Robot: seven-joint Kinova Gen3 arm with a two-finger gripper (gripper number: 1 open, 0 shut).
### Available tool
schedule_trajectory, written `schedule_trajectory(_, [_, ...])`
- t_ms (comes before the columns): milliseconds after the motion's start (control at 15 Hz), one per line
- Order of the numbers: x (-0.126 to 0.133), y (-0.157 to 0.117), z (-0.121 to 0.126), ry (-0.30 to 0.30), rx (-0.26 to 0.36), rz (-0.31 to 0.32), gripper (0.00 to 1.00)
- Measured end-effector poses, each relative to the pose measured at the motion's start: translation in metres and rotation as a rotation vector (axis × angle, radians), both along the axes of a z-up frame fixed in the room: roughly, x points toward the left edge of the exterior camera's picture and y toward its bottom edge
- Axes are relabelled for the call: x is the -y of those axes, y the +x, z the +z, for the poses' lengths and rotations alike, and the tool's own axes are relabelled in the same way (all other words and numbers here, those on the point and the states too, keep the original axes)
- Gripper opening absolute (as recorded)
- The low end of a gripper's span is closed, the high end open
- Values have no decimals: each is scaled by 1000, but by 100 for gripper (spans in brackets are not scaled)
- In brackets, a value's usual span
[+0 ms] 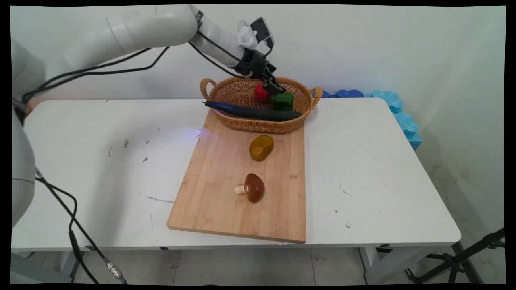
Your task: Pick up the potato from the cutting board
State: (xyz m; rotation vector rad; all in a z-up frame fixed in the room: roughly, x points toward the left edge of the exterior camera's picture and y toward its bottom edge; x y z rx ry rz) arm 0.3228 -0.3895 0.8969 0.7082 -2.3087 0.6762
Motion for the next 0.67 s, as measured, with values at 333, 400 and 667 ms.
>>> schedule_trajectory(333, [-42,6,18,42,-19,68,100])
schedule_trajectory(400, [-52,7,20,59,-25,86,100])
schedule_trajectory(667, [-90,7,15,141,-49,158,100])
